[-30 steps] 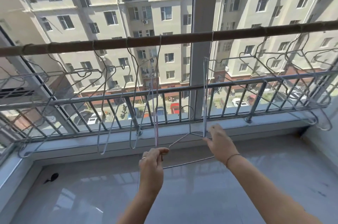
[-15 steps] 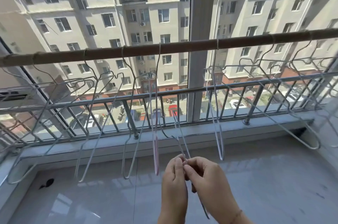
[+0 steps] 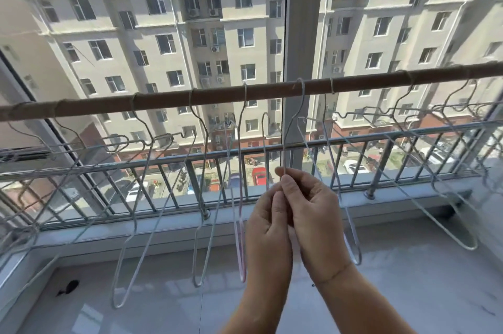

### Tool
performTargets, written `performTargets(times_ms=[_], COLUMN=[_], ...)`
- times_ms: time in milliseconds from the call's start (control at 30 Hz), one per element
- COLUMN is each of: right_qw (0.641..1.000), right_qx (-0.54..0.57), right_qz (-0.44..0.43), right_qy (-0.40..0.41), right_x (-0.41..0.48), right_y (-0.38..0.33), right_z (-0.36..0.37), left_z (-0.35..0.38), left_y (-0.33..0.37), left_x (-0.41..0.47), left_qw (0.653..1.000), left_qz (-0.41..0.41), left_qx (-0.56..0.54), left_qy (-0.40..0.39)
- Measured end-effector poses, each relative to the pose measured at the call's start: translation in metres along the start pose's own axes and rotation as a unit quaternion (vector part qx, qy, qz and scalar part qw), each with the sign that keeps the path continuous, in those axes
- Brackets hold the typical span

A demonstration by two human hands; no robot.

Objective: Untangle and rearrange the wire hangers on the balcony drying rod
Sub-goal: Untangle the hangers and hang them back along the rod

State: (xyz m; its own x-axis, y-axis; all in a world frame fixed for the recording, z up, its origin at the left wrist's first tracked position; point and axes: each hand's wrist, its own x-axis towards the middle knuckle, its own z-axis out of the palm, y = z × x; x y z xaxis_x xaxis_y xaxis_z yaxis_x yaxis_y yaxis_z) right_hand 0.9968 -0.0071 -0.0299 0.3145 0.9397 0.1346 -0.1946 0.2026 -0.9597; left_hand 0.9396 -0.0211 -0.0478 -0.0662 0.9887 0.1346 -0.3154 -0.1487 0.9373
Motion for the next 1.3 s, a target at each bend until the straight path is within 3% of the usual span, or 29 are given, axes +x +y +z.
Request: performTargets(times_ms=[167, 600, 833, 933, 1033, 1100, 1200, 1300], right_qw=[0.999, 0.998, 0.996, 0.981, 0.937, 0.909, 0.894, 0.919], right_qx=[-0.027, -0.031, -0.065, -0.192, -0.313, -0.344, -0.406, -0.391], right_qz=[-0.045, 0.051, 0.050, -0.007, -0.157, -0.226, -0.165, -0.043], right_qy=[0.001, -0.036, -0.045, -0.036, 0.004, 0.065, 0.088, -0.024], right_x=[0.039, 0.078, 0.079, 0.075, 0.073, 0.083, 0.106, 0.115], right_y=[-0.021, -0.002, 0.002, 0.000, -0.018, -0.034, -0.043, -0.035], right_z=[0.006, 0.008, 0.008, 0.004, -0.013, -0.030, -0.055, -0.063], left_z=[0.000, -0.010, -0.015, -0.013, -0.005, 0.007, 0.033, 0.054], left_y=[0.007, 0.001, -0.006, -0.006, 0.004, 0.013, 0.016, 0.004], left_x=[0.020, 0.039, 0.044, 0.043, 0.041, 0.041, 0.045, 0.053], left_qw=[0.997, 0.995, 0.991, 0.982, 0.963, 0.968, 0.976, 0.973], left_qz=[0.041, 0.007, 0.001, 0.020, 0.104, 0.134, 0.103, 0.013], left_qx=[0.070, 0.095, 0.130, 0.181, 0.236, 0.208, 0.190, 0.220], left_qy=[0.007, 0.019, 0.036, 0.058, 0.083, 0.047, -0.032, -0.072])
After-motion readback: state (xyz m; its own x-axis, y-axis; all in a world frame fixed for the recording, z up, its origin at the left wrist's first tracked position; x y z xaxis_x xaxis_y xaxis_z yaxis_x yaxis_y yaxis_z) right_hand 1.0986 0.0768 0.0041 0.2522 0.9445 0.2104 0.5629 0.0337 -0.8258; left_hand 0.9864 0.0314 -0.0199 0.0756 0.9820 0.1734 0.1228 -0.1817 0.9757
